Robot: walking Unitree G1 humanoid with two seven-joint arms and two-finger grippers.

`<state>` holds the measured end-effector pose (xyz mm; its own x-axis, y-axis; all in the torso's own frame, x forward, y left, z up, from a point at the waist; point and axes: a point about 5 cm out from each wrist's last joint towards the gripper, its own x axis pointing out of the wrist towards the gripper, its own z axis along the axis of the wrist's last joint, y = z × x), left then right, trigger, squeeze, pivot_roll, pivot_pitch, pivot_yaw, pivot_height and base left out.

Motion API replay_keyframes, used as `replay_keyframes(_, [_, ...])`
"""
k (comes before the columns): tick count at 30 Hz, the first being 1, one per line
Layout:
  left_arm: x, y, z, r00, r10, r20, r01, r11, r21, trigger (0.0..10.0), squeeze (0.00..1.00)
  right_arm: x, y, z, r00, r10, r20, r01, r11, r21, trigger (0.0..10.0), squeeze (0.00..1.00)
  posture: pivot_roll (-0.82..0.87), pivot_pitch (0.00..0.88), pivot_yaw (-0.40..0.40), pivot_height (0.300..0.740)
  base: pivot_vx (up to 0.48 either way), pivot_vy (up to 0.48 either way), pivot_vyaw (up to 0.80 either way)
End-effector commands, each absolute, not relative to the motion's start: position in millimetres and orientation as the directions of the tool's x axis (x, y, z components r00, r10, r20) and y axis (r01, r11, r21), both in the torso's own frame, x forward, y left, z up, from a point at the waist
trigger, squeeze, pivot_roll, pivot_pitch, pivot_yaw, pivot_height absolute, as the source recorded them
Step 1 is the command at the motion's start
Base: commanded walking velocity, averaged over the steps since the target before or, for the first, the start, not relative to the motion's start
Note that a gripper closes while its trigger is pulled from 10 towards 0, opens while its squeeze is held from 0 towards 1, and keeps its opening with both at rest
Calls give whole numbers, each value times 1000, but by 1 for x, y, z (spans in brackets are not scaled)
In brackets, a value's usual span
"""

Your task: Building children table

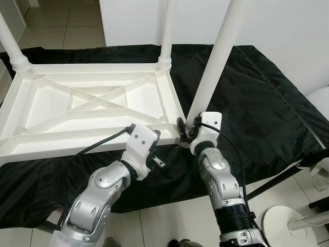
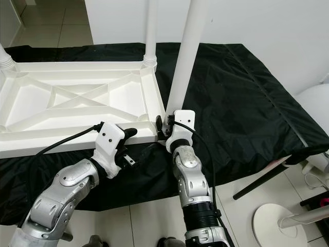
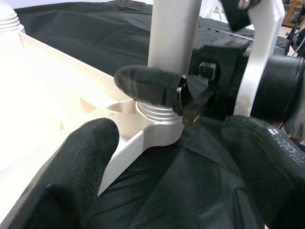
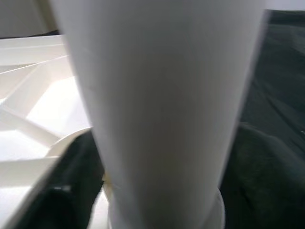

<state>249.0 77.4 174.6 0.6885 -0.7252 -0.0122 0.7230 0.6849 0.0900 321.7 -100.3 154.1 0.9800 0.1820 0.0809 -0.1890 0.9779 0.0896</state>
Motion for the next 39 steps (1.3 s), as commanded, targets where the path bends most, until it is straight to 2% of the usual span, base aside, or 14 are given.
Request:
replay_keyframes(1, [250, 78, 171, 703, -711, -21, 708, 698, 103, 10000, 0, 324, -107, 150, 965, 257, 54, -261, 962, 80, 10000, 0, 3, 64, -67, 740, 0, 0, 0])
replay_keyframes(4, [251, 79, 171, 702, -711, -24, 710, 697, 102, 10000, 0, 325, -112, 147, 916, 400, 20, -400, 916, 36, 10000, 0, 2, 61, -68, 740, 0, 0, 0])
replay_keyframes(11, [252, 77, 171, 699, -715, -22, 712, 693, 111, 10000, 0, 329, -118, 151, 844, 535, 37, -534, 844, -46, 10000, 0, 0, 54, -67, 740, 0, 0, 0])
replay_keyframes(15, [253, 78, 168, 704, -709, -43, 709, 699, 98, 10000, 0, 334, -121, 155, 770, 637, 24, -628, 765, -142, 10000, 0, 1, 51, -63, 740, 0, 0, 0])
replay_keyframes(24, [253, 78, 169, 694, -718, -41, 718, 689, 95, 10000, 0, 346, -126, 158, 711, 703, -14, -686, 689, -235, 10000, 0, 4, 57, -57, 740, 0, 0, 0])
replay_keyframes(25, [252, 78, 169, 692, -720, -42, 720, 687, 97, 10000, 0, 347, -128, 157, 709, 704, -24, -689, 686, -235, 4627, 0, 5, 58, -56, 740, 0, 0, 0])
replay_keyframes(26, [252, 78, 169, 692, -720, -42, 720, 687, 97, 10000, 0, 347, -128, 157, 709, 704, -24, -689, 686, -235, 4627, 0, 5, 58, -56, 740, 0, 0, 0])
replay_keyframes(27, [252, 77, 169, 691, -721, -41, 721, 686, 96, 10000, 0, 348, -130, 155, 709, 705, -33, -690, 683, -238, 0, 0, 6, 59, -56, 740, 0, 0, 0])
replay_keyframes(39, [252, 77, 170, 694, -719, -36, 719, 689, 88, 10000, 0, 347, -139, 145, 713, 700, -40, -693, 694, -194, 0, 0, 1, 70, -54, 740, 0, 0, 0])
